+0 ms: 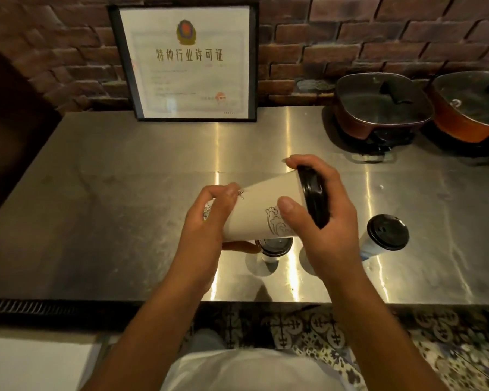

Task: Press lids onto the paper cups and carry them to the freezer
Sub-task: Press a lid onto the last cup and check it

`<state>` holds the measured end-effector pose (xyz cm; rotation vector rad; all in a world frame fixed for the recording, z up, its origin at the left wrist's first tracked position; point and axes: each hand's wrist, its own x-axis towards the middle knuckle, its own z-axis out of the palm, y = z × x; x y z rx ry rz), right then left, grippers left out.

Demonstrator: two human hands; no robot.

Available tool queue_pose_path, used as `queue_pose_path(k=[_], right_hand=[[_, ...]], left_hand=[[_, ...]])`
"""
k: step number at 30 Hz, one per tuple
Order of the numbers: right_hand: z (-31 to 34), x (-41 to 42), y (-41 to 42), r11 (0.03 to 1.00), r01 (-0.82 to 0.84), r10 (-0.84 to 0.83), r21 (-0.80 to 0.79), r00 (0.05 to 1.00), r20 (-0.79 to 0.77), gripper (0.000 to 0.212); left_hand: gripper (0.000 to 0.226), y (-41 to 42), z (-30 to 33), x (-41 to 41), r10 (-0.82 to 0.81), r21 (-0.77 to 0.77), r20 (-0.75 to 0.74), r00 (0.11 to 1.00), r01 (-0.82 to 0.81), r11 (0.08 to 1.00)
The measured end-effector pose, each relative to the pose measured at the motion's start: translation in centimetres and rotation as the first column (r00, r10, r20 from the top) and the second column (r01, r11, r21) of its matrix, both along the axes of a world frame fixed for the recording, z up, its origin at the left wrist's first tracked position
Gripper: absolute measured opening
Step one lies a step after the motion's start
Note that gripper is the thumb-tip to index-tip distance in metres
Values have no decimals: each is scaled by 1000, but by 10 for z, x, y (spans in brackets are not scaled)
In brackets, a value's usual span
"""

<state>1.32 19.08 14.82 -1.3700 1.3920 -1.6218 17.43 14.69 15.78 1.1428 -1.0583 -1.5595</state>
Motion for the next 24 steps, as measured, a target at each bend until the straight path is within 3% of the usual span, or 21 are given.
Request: queue_pose_path(k=[2, 4, 6, 8, 9, 11, 13, 15, 16, 18, 20, 22, 24], right_hand=[[3, -8, -1, 998, -22, 16, 51, 993, 113, 46], [8, -10, -4, 983, -67, 1, 172, 934, 357, 38], [12, -8, -7, 948, -159, -36, 275, 807, 590, 32], [13, -4, -7, 902, -258, -64, 345, 712, 699, 37], [12, -1, -5, 884, -286, -74, 369, 693, 717, 38], [6, 7, 3, 899, -244, -90, 365, 711, 697, 36], [4, 20, 18, 980, -67, -54, 186, 814, 578, 41], [4, 26, 33, 985, 88, -53, -147, 972, 227, 46], [2, 27, 39, 957, 101, -93, -273, 995, 41, 50], [0, 21, 45, 938, 125, -165, -322, 981, -99, 54], [1, 11, 47, 978, 136, -133, -161, 991, 28, 51], [5, 3, 48, 993, 93, -110, 69, 941, 318, 48], [6, -5, 44, 964, -26, -142, 266, 793, 593, 37]], left_hand=[[34, 2, -1, 1, -27, -91, 102, 994, 36, 995], [40, 4, 1, 5, -55, -292, 224, 973, 121, 949], [54, 4, 0, 10, -76, -552, 306, 949, 242, 798], [60, 2, 1, 16, -30, -740, 371, 928, 315, 594], [58, 1, 2, 19, 2, -777, 380, 925, 318, 543], [52, 2, 5, 22, 36, -775, 355, 934, 273, 571], [38, 9, 10, 18, 21, -679, 247, 969, 158, 717], [18, 16, 13, 9, -30, -452, 11, 999, 32, 892], [16, 19, 14, 5, -35, -321, -66, 997, 12, 947], [32, 23, 11, 1, -58, -175, -23, 998, 53, 983], [37, 27, 7, 2, -106, -196, 108, 988, 125, 972], [29, 31, 7, 3, -142, -360, 218, 966, 215, 908], [43, 33, 2, 4, -118, -634, 367, 923, 341, 694]])
